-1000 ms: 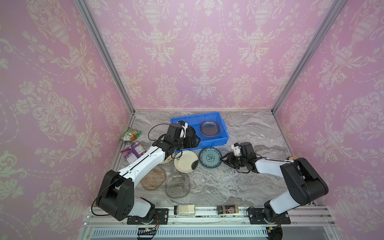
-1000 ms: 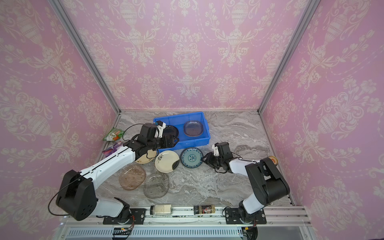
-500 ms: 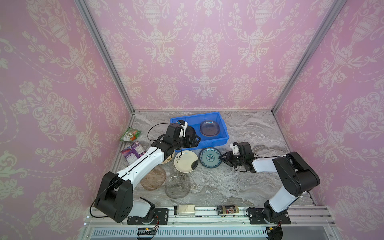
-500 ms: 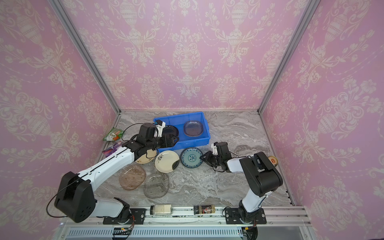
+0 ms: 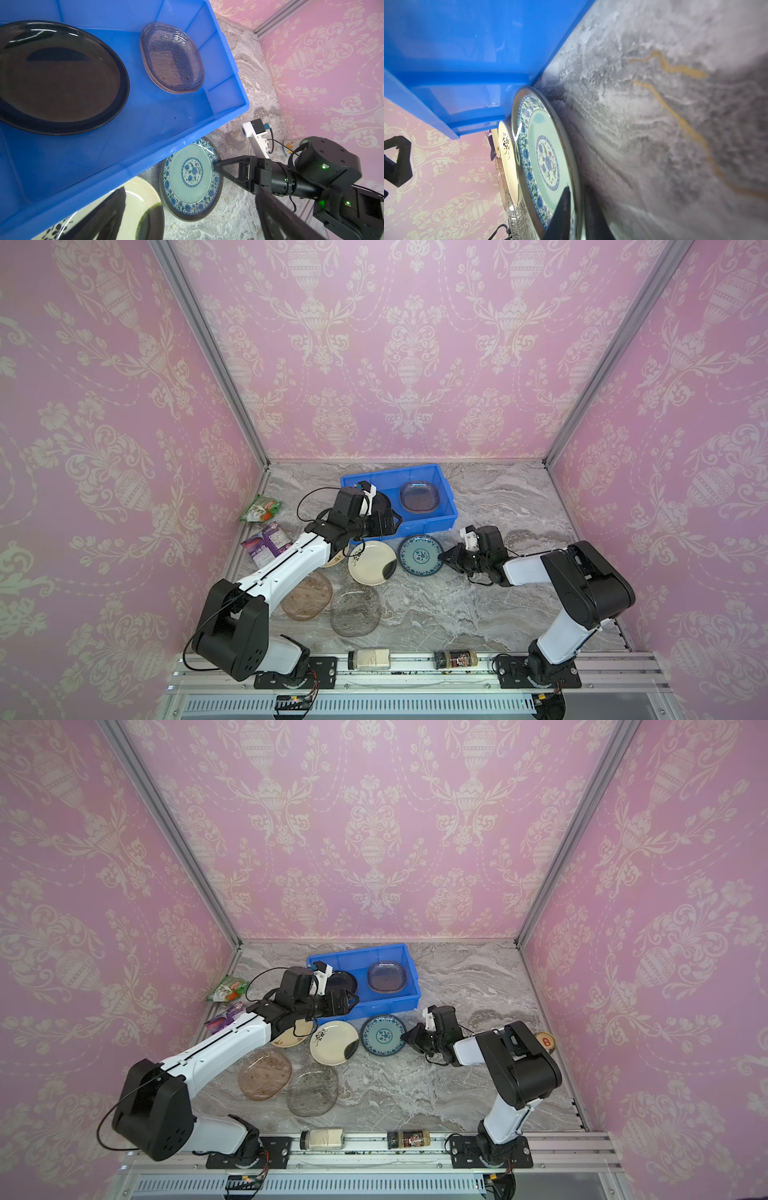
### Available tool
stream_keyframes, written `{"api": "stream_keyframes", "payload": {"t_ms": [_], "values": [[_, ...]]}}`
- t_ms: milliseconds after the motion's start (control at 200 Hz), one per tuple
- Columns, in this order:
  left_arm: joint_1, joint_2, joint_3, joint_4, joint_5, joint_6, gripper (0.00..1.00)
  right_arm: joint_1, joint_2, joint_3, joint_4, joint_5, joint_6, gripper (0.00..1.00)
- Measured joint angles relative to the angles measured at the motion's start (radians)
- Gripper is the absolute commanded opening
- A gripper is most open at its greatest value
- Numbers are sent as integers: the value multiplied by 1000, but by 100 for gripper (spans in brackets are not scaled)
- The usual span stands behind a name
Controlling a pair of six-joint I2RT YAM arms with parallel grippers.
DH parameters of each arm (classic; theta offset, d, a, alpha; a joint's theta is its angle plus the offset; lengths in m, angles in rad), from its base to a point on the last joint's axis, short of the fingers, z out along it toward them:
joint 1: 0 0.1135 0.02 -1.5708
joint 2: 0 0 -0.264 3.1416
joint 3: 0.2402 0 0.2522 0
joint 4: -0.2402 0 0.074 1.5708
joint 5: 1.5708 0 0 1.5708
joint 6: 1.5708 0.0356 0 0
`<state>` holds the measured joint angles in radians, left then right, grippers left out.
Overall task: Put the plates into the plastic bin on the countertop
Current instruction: 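Close the right gripper on the blue-and-white patterned plate rim, then lift the blue-and-white plate with the right gripper and carry it toward the bin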
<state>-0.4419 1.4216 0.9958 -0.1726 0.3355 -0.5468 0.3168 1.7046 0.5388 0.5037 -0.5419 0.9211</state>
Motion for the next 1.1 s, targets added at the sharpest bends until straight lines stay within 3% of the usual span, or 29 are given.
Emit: {"api": "stream_keyframes", "payload": {"t_ms": [355,545,691,886,986,1101], "values": [[0,0,0,-1,-1,5,99,0,-7,0,-24,0,-4,10],[0,4,3,-3,-1,8,99,0,-69,-2,-143,25,-41,3],[0,21,21,-13,-10,14,99,0,-198,-9,-314,74,-98,0],[0,41,50,-25,-23,19,97,0,-480,5,-576,158,-169,0],[0,55,53,13,19,9,93,0,-600,77,-726,201,-202,0],[0,79,53,82,78,-19,92,0,-618,220,-833,227,-234,0]]}}
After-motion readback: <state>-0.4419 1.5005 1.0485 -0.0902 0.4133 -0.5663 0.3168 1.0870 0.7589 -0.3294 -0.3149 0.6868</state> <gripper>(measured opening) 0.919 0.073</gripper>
